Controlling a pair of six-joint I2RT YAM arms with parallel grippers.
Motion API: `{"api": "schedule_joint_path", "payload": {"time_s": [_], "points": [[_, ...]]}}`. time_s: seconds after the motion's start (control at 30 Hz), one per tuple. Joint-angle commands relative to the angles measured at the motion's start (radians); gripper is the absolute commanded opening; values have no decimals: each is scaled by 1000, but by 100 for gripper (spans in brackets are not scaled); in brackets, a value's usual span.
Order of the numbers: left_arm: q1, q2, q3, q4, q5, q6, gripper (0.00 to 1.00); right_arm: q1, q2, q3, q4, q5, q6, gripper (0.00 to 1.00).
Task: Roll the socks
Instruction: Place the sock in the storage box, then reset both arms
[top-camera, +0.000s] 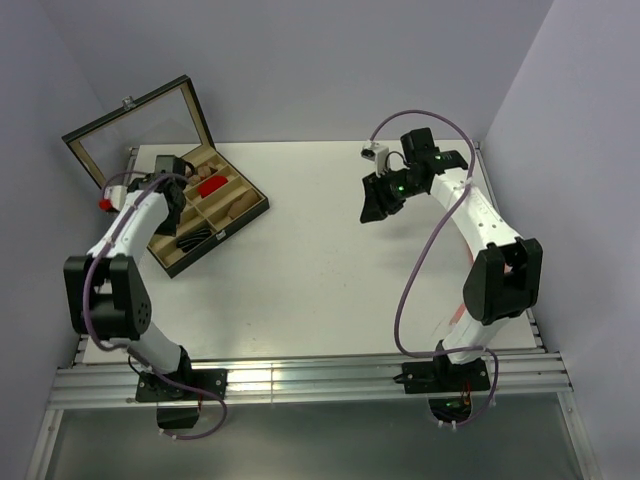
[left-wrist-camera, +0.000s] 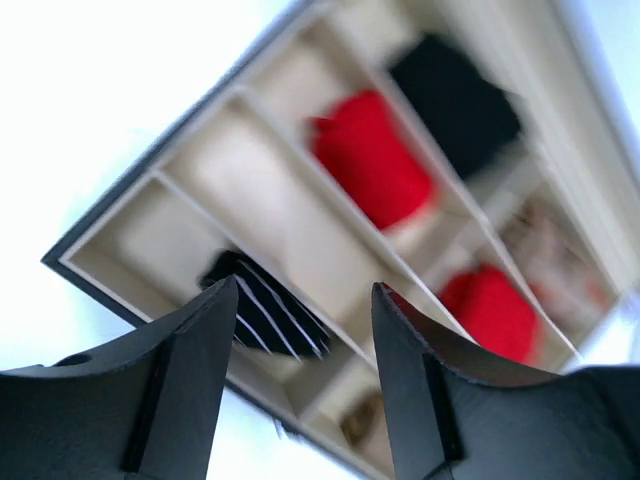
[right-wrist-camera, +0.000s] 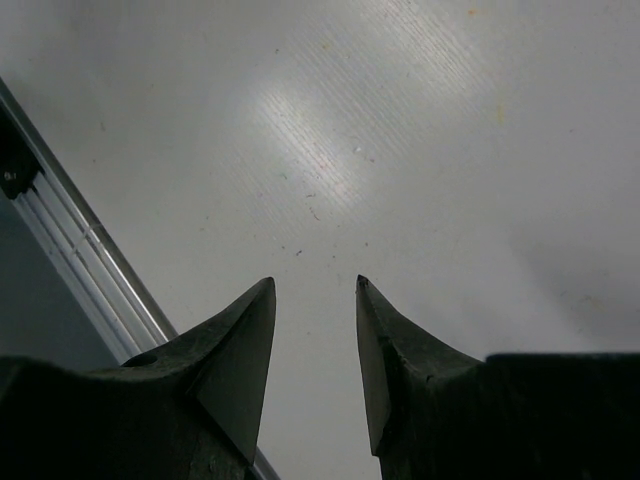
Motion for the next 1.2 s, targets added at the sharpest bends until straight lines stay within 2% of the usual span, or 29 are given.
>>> {"api": "schedule_joint_path", "payload": {"time_s": [0.0, 0.03, 0.07, 0.13, 0.2, 0.23, 0.27, 0.37, 0.57, 0.7, 0.73, 0.77, 0.8, 0.83, 0.97, 1.17], "points": [[-51, -145, -59, 179, -47, 300, 61, -16, -101, -26, 96, 34, 42, 46], [-65, -198, -78, 248, -35, 345, 60, -17, -115, -36, 128, 45, 51, 46], [-103, -228, -99, 308, -27, 461, 58, -19, -143, -49, 139, 57, 71, 46], [-170, -303, -142, 369, -33, 500, 65, -25, -171, -60, 168, 64, 90, 47], [-203, -373, -194, 444, 23, 611, 62, -27, -200, -65, 171, 61, 114, 47], [-227, -398, -213, 534, 66, 647, 61, -28, -212, -66, 180, 61, 122, 47], [-243, -424, -236, 593, 166, 749, 56, -30, -240, -76, 190, 64, 142, 47], [-336, -512, -320, 769, 306, 884, 56, -48, -310, -120, 245, 85, 180, 49], [-563, -506, -258, 810, 375, 1057, 59, -85, -474, -249, 386, 143, 242, 53], [-658, -526, -287, 909, 463, 1114, 61, -91, -574, -341, 450, 188, 254, 60], [-680, -532, -297, 929, 488, 1121, 74, -91, -592, -374, 470, 205, 259, 63], [-686, -535, -306, 943, 518, 1137, 78, -93, -629, -393, 481, 217, 259, 68], [-694, -535, -310, 957, 545, 1147, 80, -94, -645, -410, 490, 226, 259, 91], [-716, -533, -310, 962, 542, 1155, 80, -94, -674, -437, 505, 232, 262, 95], [-764, -516, -304, 955, 525, 1178, 81, -94, -731, -496, 549, 261, 274, 100], [-767, -513, -299, 960, 516, 1174, 81, -94, -760, -522, 565, 266, 291, 100]]}}
